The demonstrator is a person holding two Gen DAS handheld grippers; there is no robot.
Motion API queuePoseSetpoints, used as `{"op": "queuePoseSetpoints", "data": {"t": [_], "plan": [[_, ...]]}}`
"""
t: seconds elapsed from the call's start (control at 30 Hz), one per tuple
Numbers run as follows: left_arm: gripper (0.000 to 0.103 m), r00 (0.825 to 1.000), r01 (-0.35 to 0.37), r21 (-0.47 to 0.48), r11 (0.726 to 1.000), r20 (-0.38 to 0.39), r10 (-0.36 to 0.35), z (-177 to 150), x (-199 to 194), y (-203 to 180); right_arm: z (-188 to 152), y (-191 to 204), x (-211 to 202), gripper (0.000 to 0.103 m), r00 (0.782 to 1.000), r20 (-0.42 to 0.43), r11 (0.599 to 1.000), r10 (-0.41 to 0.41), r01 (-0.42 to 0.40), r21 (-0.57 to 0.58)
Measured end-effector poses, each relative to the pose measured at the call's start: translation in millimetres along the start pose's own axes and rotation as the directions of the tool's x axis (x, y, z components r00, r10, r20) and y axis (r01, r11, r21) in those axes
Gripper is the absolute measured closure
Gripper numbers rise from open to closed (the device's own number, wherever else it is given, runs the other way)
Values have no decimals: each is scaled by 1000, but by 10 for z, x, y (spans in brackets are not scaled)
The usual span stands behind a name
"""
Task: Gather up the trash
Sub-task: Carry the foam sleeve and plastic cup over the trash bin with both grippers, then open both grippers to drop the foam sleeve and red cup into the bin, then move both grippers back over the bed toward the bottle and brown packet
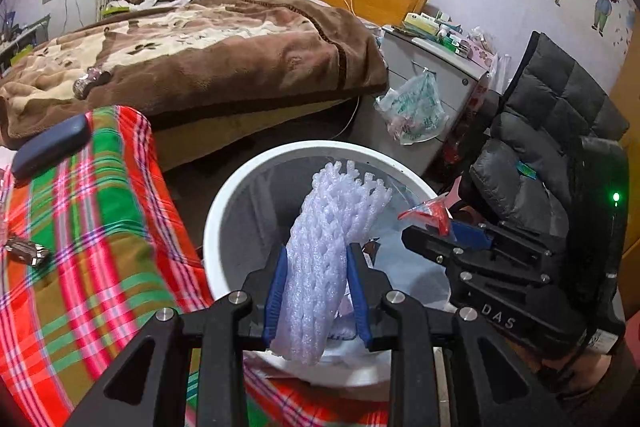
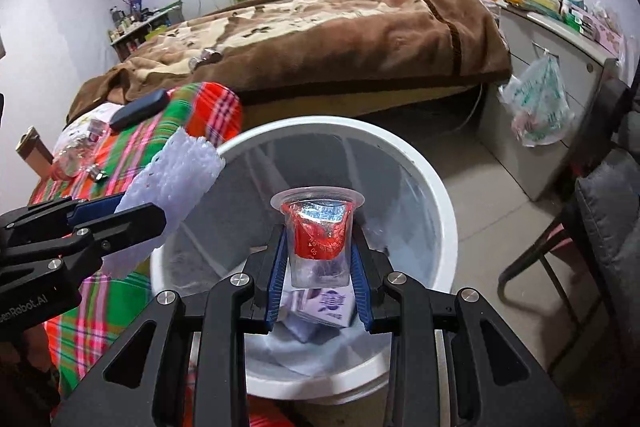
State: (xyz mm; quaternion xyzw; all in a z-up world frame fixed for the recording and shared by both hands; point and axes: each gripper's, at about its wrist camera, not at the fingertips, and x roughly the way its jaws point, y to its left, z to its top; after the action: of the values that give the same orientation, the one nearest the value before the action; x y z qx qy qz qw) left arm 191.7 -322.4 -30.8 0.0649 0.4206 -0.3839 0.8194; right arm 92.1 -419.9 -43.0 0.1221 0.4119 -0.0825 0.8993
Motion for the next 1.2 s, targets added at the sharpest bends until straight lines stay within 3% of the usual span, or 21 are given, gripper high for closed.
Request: {"op": "queuePoseSetpoints", "data": {"t": [0.17, 0.3, 0.37, 0.43, 0.83, 1.0, 1.2], "plan": [[67, 1000, 1, 6, 1000, -25, -1, 49, 172, 4, -3, -45, 83, 72, 999, -41, 1000, -22, 21, -21], [49, 999, -23, 2, 1000, -30, 23, 50, 242, 15, -15, -63, 91, 71, 998, -45, 998, -40, 38, -47], [48, 999, -32, 3, 999, -33, 32, 40, 248, 18, -22, -80, 86, 64, 997, -42, 997, -65, 63, -52], [48, 999, -29, 8, 1000, -31, 29, 36, 234, 23, -25, -105, 81, 43, 997, -40, 997, -71, 69, -40], [48, 997, -66, -15, 998, 34, 66, -52, -201, 144, 0, -11, -105, 43, 999, 9, 999, -45, 45, -10], [48, 994, -79, -41, 996, 68, 82, -149, -494, 330, 3, 172, -174, 43, 999, 32, 999, -16, 17, -42], [48, 985, -142, -88, 986, 86, 149, -337, -824, 670, 21, 442, -178, 43, 999, 42, 996, 30, -26, -83]]}}
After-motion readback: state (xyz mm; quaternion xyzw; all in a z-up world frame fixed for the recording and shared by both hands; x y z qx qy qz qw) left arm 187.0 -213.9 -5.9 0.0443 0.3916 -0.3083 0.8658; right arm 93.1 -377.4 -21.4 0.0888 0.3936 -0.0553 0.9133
